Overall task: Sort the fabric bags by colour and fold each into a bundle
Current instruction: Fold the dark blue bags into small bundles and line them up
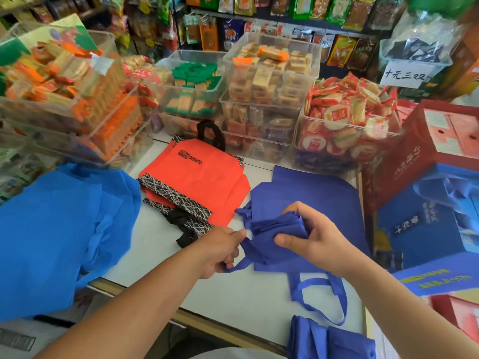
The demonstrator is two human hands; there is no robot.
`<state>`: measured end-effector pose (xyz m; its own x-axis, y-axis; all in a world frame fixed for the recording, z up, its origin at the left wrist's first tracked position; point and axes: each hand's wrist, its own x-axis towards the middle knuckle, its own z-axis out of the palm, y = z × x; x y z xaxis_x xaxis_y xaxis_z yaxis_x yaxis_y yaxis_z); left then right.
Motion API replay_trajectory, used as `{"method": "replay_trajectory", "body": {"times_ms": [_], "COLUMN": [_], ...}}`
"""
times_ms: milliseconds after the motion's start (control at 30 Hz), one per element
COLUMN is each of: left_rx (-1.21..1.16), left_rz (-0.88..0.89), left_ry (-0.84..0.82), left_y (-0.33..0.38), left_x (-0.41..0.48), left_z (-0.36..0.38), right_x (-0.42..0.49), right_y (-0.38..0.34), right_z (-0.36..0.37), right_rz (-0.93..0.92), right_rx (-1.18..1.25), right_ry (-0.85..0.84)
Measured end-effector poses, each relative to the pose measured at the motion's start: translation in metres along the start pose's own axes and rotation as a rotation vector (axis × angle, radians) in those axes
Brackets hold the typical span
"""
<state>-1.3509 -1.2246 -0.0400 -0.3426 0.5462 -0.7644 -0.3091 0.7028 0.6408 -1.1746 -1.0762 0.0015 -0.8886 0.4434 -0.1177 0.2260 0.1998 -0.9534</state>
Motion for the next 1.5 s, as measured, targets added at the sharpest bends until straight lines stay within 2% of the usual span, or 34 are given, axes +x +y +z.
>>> {"method": "replay_trajectory", "body": {"times_ms": [133,233,333,400,533,600,767,867,967,1067,1133,1333,1500], "left_rx": [0.176,0.08,0.025,0.032,-0.023,-0.084,-0.003,0.246,0.047,-0.174,-0.194,-0.228,-0.015], "left_rz": [-0.034,0.031,0.138,0.201,0.279,0.288,0.338,0.495,0.43,0.311,0.309,0.238,0.284], "left_ry": [-0.048,-0.161,-0.25,-0.239,-0.165,-0.135,-0.178,0.015,0.099,0.054,0.016,-0.101,-0.048], "left_y": [0.008,0.023,0.034,0.036,0.037,0.037,0.034,0.023,0.013,0.014,0.015,0.017,0.01], "left_x": [-0.001,-0.013,-0.03,-0.04,-0.047,-0.047,-0.05,-0.051,-0.046,-0.047,-0.052,-0.055,-0.048], "left_z": [0.003,0.002,-0.002,0.0,0.01,0.013,0.013,0.025,0.027,0.017,0.016,0.014,0.019], "right_x": [0.002,0.004,0.007,0.008,0.008,0.007,0.007,0.012,0.011,-0.001,-0.007,-0.012,-0.013], "right_y": [-0.013,-0.017,-0.01,-0.003,0.002,0.0,0.005,0.008,0.0,-0.004,-0.004,0.01,0.033], "right_z": [0.003,0.009,0.01,0.011,0.026,0.031,0.031,0.036,0.033,0.026,0.031,0.029,0.035], "right_rz": [-0.066,-0.014,0.043,0.046,-0.077,-0.117,0.022,0.047,0.086,0.116,0.058,-0.091,-0.176], "right_rx": [-0.197,-0.475,-0.602,-0.562,-0.693,-0.693,-0.511,-0.537,-0.495,-0.129,-0.051,-0.224,-0.41], "right_ry": [-0.166,-0.239,-0.136,-0.031,0.123,0.102,0.043,0.06,0.023,0.079,0.114,0.061,-0.003]}}
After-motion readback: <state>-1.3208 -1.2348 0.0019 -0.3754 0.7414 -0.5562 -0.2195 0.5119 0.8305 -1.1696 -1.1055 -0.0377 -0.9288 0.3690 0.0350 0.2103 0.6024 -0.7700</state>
